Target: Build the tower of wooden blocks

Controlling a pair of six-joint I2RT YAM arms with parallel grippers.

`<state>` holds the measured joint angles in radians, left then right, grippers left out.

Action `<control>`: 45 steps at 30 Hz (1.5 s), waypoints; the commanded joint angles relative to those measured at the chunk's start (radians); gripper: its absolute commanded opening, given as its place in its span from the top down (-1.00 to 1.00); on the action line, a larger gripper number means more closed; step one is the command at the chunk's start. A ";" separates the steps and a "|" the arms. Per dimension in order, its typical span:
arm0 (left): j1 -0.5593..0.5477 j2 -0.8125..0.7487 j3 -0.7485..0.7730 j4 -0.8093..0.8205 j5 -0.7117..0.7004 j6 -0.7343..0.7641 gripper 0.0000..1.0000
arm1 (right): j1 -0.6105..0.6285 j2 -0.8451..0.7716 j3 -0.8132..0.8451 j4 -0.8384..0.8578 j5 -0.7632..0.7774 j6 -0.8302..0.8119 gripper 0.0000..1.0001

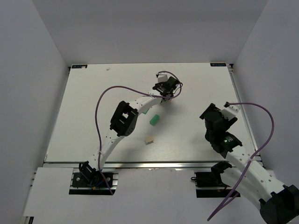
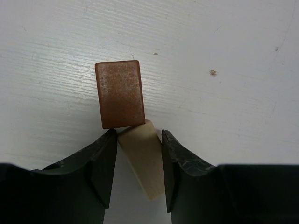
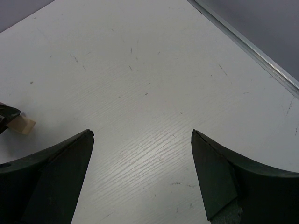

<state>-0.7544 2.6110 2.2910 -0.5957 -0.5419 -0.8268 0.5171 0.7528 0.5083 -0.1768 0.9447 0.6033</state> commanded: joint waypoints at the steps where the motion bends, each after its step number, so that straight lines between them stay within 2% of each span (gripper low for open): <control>1: -0.006 0.047 -0.045 -0.135 0.076 0.080 0.20 | -0.003 -0.003 -0.002 0.045 0.048 0.020 -0.79; 2: -0.008 0.038 -0.045 -0.128 0.076 0.089 0.32 | -0.003 -0.003 -0.002 0.045 0.048 0.019 -0.79; 4: -0.006 0.006 -0.053 -0.104 0.077 0.116 0.38 | -0.003 -0.004 -0.004 0.045 0.048 0.019 -0.79; 5: -0.008 -0.024 -0.059 -0.084 0.077 0.171 0.51 | -0.003 -0.004 -0.004 0.043 0.049 0.019 -0.79; 14: -0.007 -0.169 -0.146 0.054 0.152 0.383 1.00 | -0.003 -0.007 -0.002 0.039 0.046 0.019 -0.79; 20: -0.006 -0.269 -0.222 0.132 0.221 0.482 1.00 | -0.003 -0.007 -0.004 0.039 0.046 0.018 -0.79; 29: -0.003 -0.430 -0.410 0.247 0.302 0.509 1.00 | -0.003 -0.006 -0.002 0.040 0.042 0.016 -0.79; 32: -0.002 -0.427 -0.404 0.217 0.318 0.488 0.39 | -0.003 -0.007 -0.002 0.037 0.048 0.015 -0.79; 33: -0.002 -0.422 -0.407 0.208 0.329 0.482 0.26 | -0.003 -0.007 -0.001 0.033 0.051 0.015 -0.79; 34: -0.002 -0.421 -0.412 0.208 0.341 0.480 0.01 | -0.003 -0.009 -0.001 0.031 0.052 0.013 -0.79; 36: -0.002 -0.405 -0.430 0.211 0.355 0.482 -0.04 | -0.003 -0.010 -0.001 0.031 0.054 0.013 -0.79; 40: -0.003 -0.367 -0.421 0.169 0.358 0.476 -0.37 | -0.003 -0.006 -0.002 0.033 0.051 0.013 -0.79; 45: -0.002 -0.341 -0.429 0.165 0.362 0.476 -0.47 | -0.003 -0.003 -0.002 0.034 0.051 0.012 -0.79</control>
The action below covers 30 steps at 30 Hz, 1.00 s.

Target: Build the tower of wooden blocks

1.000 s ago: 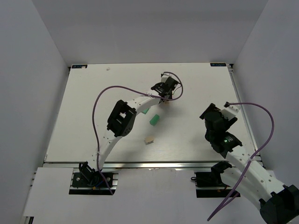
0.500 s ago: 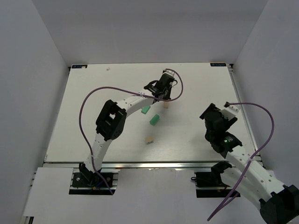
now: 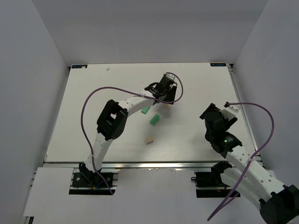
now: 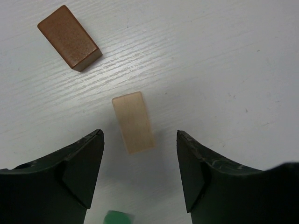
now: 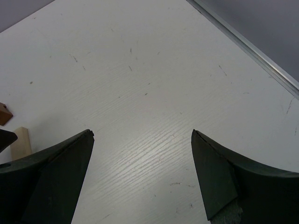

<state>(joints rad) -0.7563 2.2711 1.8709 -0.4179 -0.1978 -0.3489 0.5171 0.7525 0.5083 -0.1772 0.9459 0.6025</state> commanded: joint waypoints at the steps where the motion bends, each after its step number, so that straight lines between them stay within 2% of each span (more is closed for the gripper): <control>1: -0.001 0.002 -0.007 -0.012 0.018 -0.002 -0.47 | -0.003 -0.002 -0.001 0.035 0.050 0.013 -0.79; 11: -0.002 0.102 0.065 -0.056 0.015 -0.016 -0.32 | -0.003 -0.004 -0.002 0.035 0.054 0.010 -0.79; 14: -0.002 0.120 0.089 -0.061 0.006 -0.016 -0.21 | -0.003 -0.002 -0.002 0.036 0.054 0.010 -0.79; 19: -0.002 0.120 0.117 -0.081 0.000 -0.016 0.13 | -0.005 -0.005 -0.002 0.038 0.054 0.010 -0.79; 22: -0.003 0.104 0.111 -0.076 -0.006 -0.019 0.26 | -0.005 -0.005 -0.002 0.039 0.050 0.008 -0.79; 23: -0.003 0.100 0.111 -0.075 -0.008 -0.021 0.38 | -0.005 -0.007 -0.002 0.039 0.048 0.008 -0.79; 26: -0.002 0.077 0.122 -0.073 -0.009 -0.028 0.56 | -0.005 -0.005 -0.002 0.039 0.047 0.008 -0.79; 30: -0.003 0.001 0.093 -0.070 -0.043 -0.058 0.70 | -0.005 -0.008 -0.002 0.038 0.037 0.010 -0.79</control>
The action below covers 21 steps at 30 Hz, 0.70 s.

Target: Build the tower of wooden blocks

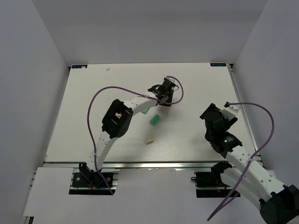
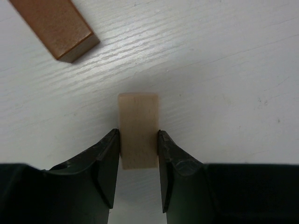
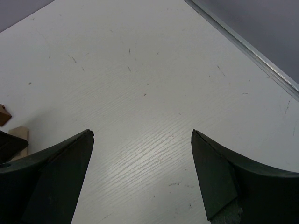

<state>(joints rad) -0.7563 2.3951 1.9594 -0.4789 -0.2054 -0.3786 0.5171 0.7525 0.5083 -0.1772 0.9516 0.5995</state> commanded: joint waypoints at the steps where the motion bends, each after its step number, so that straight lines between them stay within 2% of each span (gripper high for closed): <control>1: -0.002 -0.179 -0.046 -0.001 -0.051 -0.046 0.71 | -0.005 -0.012 -0.002 0.038 0.030 0.013 -0.79; 3: -0.002 -0.250 -0.120 0.038 -0.095 -0.063 0.71 | -0.005 -0.010 -0.002 0.038 0.026 0.011 -0.79; 8: 0.005 -0.532 -0.469 0.121 -0.190 -0.141 0.71 | -0.006 -0.005 -0.001 0.038 0.026 0.011 -0.79; 13: 0.037 -0.735 -0.743 0.170 -0.249 -0.236 0.71 | -0.009 0.005 -0.007 0.059 0.019 0.010 -0.79; 16: 0.074 -0.800 -0.844 0.198 -0.239 -0.243 0.69 | -0.009 0.021 -0.002 0.061 0.004 0.006 -0.79; 21: 0.141 -0.788 -0.930 0.246 -0.227 -0.237 0.73 | -0.009 0.034 0.007 0.045 0.004 0.009 -0.79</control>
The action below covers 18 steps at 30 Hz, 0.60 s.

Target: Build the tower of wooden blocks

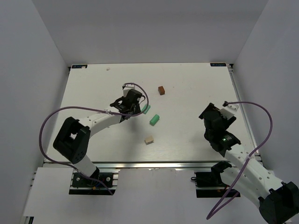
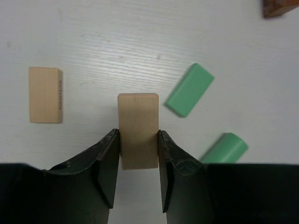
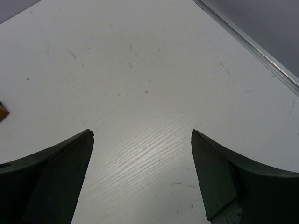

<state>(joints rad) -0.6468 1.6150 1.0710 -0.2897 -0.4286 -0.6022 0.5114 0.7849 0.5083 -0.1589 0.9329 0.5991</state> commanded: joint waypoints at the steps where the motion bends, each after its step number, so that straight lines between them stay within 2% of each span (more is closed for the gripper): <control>1: 0.050 0.006 -0.046 0.063 0.010 -0.002 0.76 | -0.004 0.004 0.009 0.024 0.027 0.010 -0.79; 7: 0.114 0.052 -0.062 0.098 0.033 0.021 0.79 | -0.004 0.004 0.013 0.007 0.050 0.011 -0.79; 18: 0.134 0.152 -0.049 0.115 0.042 0.056 0.77 | -0.004 0.031 0.024 -0.011 0.083 0.011 -0.79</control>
<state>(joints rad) -0.5243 1.7603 1.0092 -0.2043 -0.4023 -0.5629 0.5106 0.8116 0.5083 -0.1703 0.9527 0.5987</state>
